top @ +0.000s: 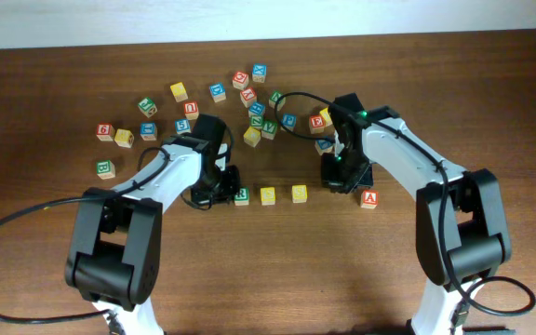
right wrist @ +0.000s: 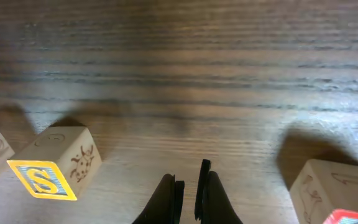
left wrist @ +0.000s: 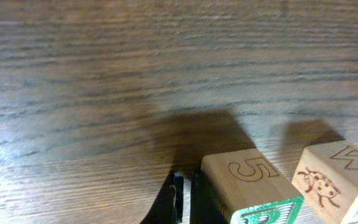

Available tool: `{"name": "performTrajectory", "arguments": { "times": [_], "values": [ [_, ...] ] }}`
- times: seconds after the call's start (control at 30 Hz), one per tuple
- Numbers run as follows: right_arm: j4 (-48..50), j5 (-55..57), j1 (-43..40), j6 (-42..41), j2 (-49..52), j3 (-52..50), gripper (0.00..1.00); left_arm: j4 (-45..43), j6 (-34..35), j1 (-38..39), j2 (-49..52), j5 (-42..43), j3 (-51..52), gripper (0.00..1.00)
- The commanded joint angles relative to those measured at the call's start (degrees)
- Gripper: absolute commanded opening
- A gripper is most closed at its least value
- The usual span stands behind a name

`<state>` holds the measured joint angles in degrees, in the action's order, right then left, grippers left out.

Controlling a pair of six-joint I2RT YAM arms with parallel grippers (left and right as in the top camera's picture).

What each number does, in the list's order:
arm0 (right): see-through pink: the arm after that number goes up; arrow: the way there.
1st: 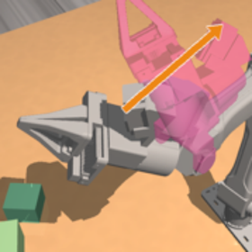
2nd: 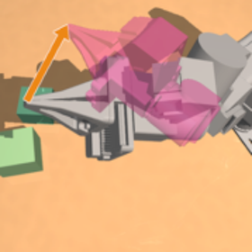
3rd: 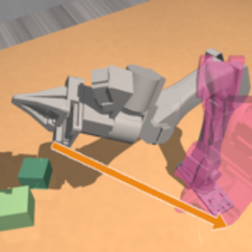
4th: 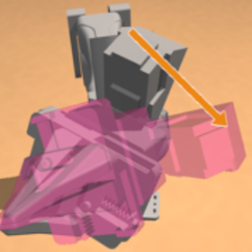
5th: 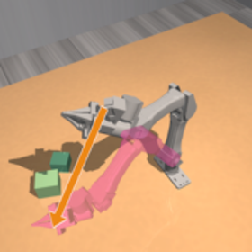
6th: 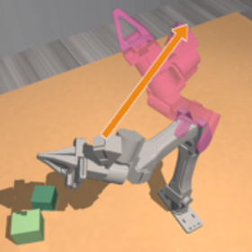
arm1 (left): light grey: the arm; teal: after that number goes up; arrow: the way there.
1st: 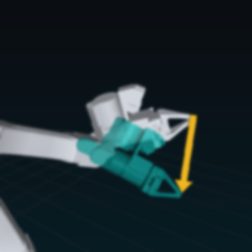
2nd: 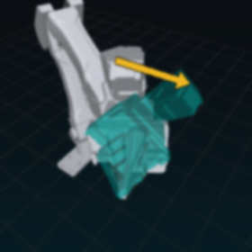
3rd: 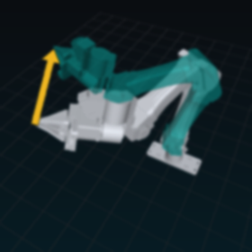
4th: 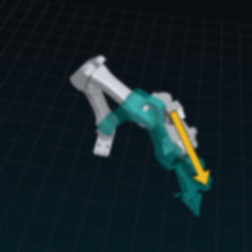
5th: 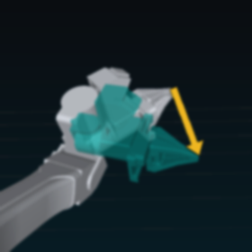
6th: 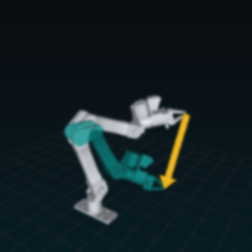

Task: Spell out RSS
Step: 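Lower both grippers to the ends of the R-S-S row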

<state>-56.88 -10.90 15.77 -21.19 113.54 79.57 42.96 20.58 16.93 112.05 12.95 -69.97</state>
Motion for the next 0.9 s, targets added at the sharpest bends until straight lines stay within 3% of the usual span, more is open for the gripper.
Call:
{"name": "performTrajectory", "arguments": {
  "times": [0.0, 0.63, 0.87],
  "values": [
    [1.70, -2.69, 0.42, -0.09, 0.42, -0.57, 0.04, -0.50, 0.37, 0.79, 2.43, -0.09, 0.44, 0.00],
    [6.86, -2.69, 4.52, -3.28, 0.42, -4.48, 0.04, -3.32, 2.12, 6.71, 2.49, 1.27, 0.44, 0.03],
    [7.23, -8.92, 4.74, -4.87, 0.42, -4.48, 0.04, -3.32, 2.10, 6.71, 2.49, 1.46, 0.44, 0.02]
  ]
}}
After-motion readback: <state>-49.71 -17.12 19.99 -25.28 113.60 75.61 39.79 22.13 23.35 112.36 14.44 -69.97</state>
